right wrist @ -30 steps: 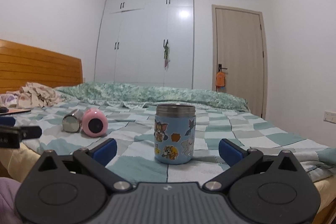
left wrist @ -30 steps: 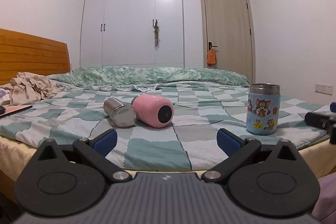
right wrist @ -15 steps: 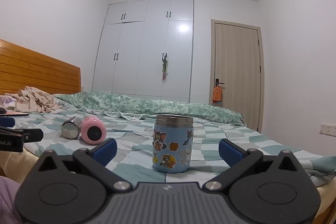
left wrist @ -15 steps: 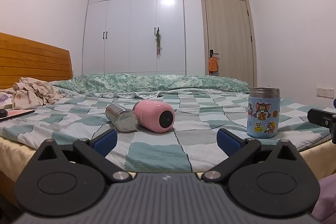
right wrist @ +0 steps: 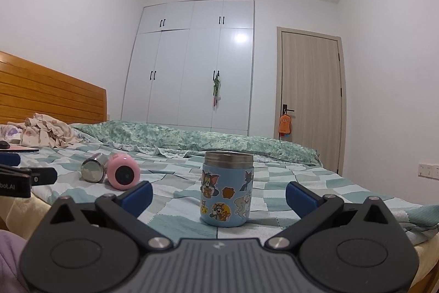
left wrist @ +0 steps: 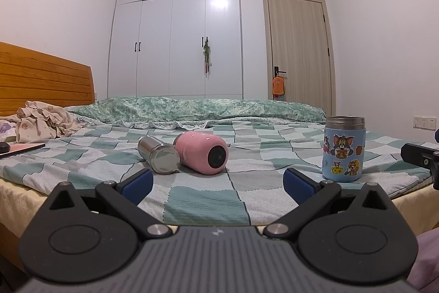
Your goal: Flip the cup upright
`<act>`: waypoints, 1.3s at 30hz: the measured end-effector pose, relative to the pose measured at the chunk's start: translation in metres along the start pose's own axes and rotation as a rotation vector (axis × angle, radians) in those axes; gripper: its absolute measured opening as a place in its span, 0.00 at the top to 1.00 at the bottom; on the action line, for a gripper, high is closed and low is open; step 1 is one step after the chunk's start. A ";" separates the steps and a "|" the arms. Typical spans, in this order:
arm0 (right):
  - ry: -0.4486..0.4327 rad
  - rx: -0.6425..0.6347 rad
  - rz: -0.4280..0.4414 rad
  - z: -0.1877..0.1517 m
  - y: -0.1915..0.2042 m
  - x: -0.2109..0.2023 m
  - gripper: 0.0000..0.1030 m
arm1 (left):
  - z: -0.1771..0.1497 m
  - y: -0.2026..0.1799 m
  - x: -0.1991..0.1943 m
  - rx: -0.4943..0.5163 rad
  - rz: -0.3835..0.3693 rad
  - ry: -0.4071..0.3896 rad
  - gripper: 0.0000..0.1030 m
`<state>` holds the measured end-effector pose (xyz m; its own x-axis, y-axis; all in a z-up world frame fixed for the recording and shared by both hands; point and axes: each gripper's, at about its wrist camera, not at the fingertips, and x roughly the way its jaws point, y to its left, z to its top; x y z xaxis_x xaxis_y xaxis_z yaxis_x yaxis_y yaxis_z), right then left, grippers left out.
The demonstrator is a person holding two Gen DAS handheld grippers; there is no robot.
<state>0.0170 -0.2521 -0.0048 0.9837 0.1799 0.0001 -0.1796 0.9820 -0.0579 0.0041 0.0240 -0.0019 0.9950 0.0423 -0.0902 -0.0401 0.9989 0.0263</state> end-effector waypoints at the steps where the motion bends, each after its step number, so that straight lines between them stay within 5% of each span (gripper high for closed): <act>1: 0.000 0.000 0.000 0.000 0.000 0.000 0.00 | 0.000 0.000 0.000 0.000 0.000 0.000 0.00; 39: -0.002 -0.006 0.002 0.001 0.002 -0.001 0.00 | 0.002 -0.004 -0.001 -0.003 -0.004 -0.006 0.00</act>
<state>0.0155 -0.2506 -0.0044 0.9833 0.1819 0.0022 -0.1814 0.9813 -0.0640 0.0033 0.0204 0.0004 0.9957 0.0381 -0.0841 -0.0363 0.9991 0.0229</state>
